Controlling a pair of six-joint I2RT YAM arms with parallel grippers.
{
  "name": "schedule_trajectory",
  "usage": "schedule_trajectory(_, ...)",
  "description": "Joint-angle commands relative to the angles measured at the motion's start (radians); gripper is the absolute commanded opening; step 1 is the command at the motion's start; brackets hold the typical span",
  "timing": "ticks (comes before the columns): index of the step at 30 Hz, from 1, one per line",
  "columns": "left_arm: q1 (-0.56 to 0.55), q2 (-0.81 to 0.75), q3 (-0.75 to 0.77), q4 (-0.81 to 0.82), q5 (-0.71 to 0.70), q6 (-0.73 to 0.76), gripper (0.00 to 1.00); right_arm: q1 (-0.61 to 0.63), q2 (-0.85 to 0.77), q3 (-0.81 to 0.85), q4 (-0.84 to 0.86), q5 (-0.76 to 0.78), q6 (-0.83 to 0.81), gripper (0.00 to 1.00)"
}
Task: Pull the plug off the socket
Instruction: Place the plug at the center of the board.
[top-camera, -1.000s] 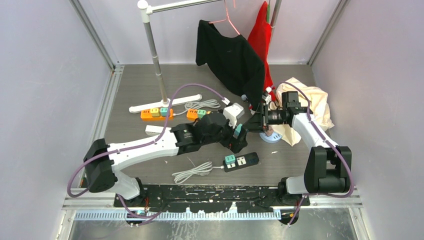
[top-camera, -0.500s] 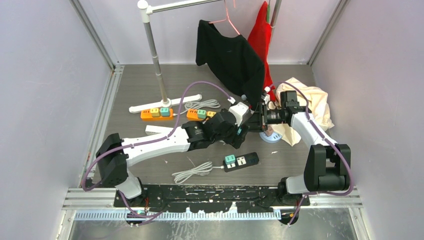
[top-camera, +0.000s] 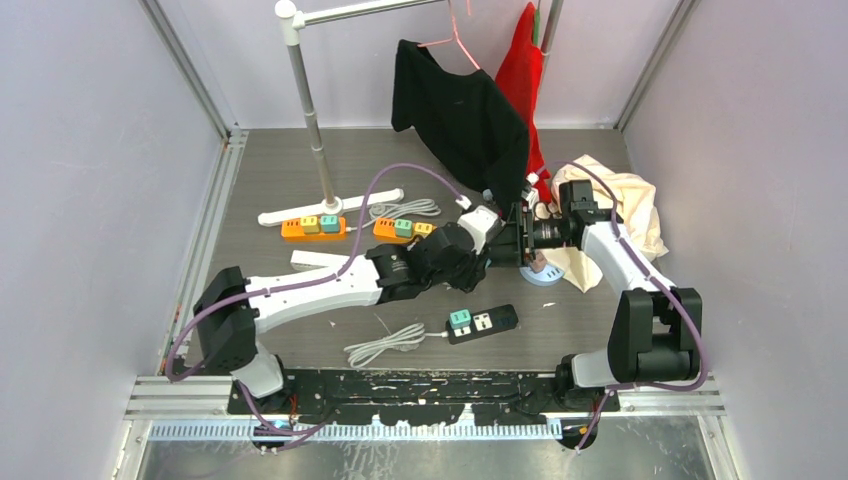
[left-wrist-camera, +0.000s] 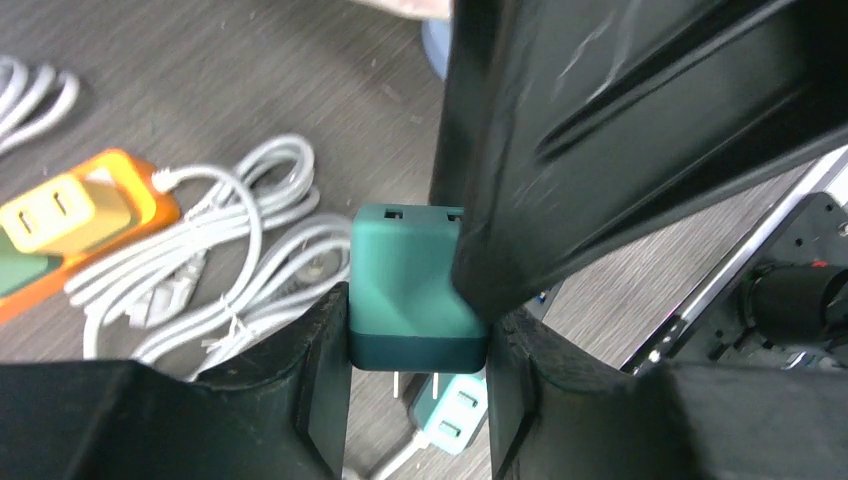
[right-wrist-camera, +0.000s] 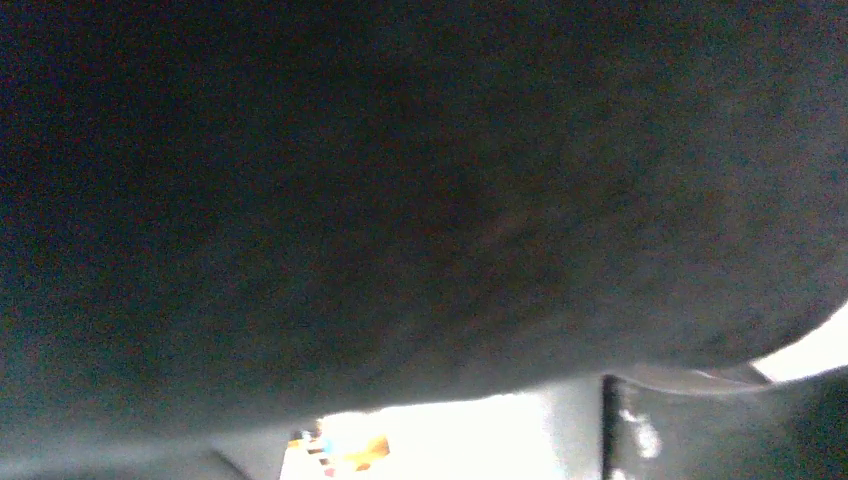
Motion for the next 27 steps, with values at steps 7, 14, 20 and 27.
schedule_trajectory(7, 0.126, -0.388, -0.43, 0.009, -0.092, -0.249, 0.0, -0.01, -0.037, 0.152, -0.397, 0.161, -0.556, 0.87)
schedule_trajectory(14, 0.521, -0.797, -0.648, -0.215, -0.095, -0.301, 0.0, -0.07, -0.079, 0.129, -0.384, 0.172, -0.59, 0.87)
schedule_trajectory(20, 1.057, -0.812, -0.737, -0.167, 0.213, -0.306, 0.0, -0.109, -0.077, 0.126, -0.392, 0.156, -0.595, 0.87)
schedule_trajectory(27, 1.317, -0.667, -0.713, -0.153, 0.082, -0.536, 0.01, -0.142, -0.093, 0.122, -0.394, 0.139, -0.597, 0.87)
